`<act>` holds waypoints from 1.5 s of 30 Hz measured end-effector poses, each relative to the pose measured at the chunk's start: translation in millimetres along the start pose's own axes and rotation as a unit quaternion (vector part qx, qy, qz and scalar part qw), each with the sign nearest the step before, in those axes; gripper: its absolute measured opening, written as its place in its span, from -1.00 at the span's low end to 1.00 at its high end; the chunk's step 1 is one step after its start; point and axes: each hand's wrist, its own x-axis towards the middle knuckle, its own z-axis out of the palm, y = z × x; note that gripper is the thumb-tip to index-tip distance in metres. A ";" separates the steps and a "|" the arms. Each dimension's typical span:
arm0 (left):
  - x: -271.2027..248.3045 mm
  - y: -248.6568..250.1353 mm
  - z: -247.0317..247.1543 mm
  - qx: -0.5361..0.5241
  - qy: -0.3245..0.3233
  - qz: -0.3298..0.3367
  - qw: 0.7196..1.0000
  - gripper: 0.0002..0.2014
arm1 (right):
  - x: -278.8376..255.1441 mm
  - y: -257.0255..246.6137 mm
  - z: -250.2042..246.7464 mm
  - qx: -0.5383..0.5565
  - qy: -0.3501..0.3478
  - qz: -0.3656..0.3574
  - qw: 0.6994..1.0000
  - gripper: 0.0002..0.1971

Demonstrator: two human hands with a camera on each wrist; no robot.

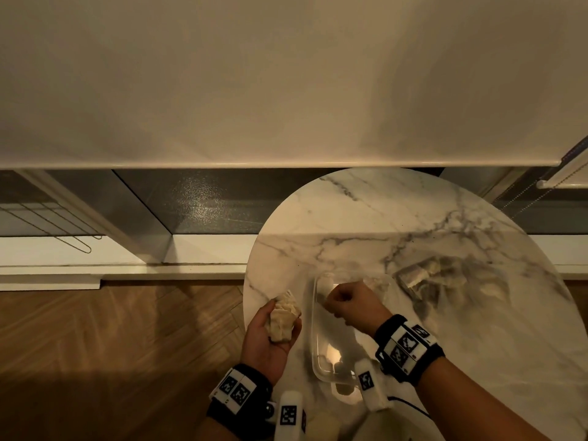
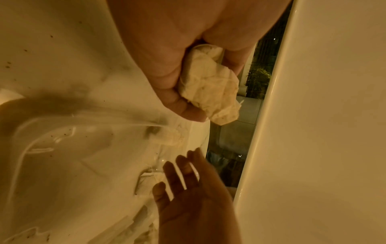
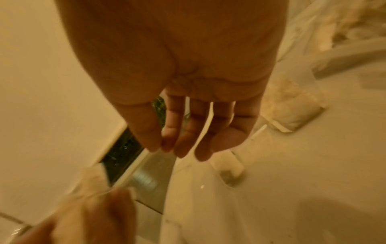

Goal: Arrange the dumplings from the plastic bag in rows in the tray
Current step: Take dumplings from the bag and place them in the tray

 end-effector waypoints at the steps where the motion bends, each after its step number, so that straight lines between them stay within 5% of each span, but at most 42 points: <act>1: 0.4 -1.7 2.3 0.006 -0.007 -0.001 1.000 -0.71 | -11.6 -7.0 -0.2 0.011 -0.018 -0.050 0.999 -0.83; 4: -0.7 -7.6 9.4 0.031 -0.036 -0.015 0.999 -0.65 | -37.4 -23.6 4.0 0.012 0.002 -0.207 0.978 -0.89; 7: -5.8 -14.0 19.8 0.044 -0.063 -0.032 0.997 -0.62 | -42.6 -26.4 10.8 -0.126 0.062 -0.285 0.948 -0.69; 12: -9.8 -21.2 31.5 0.043 -0.103 -0.040 0.993 -0.59 | -43.8 -25.5 11.2 -0.227 0.114 -0.304 0.918 -0.71; 20: -8.6 -18.1 25.7 0.049 -0.093 -0.035 0.994 -0.64 | -56.2 -32.5 0.3 -0.090 0.074 -0.302 0.946 -0.92; 26: -6.0 -7.8 14.9 0.013 -0.050 -0.011 0.999 -0.70 | -60.3 -39.0 -16.7 0.122 0.034 -0.236 0.964 -0.97; 31: 0.2 2.7 3.9 -0.028 -0.016 -0.011 0.999 -0.73 | -47.7 -30.2 -25.9 0.169 0.053 -0.170 0.970 -0.97; 37: 5.7 9.9 -6.2 -0.035 -0.001 -0.004 0.999 -0.73 | -11.8 0.6 -19.3 0.127 0.068 -0.078 0.987 -0.95; 45: 2.8 14.4 -10.9 -0.043 0.003 0.001 0.999 -0.76 | 32.3 27.5 6.6 -0.055 -0.020 -0.039 0.998 -0.88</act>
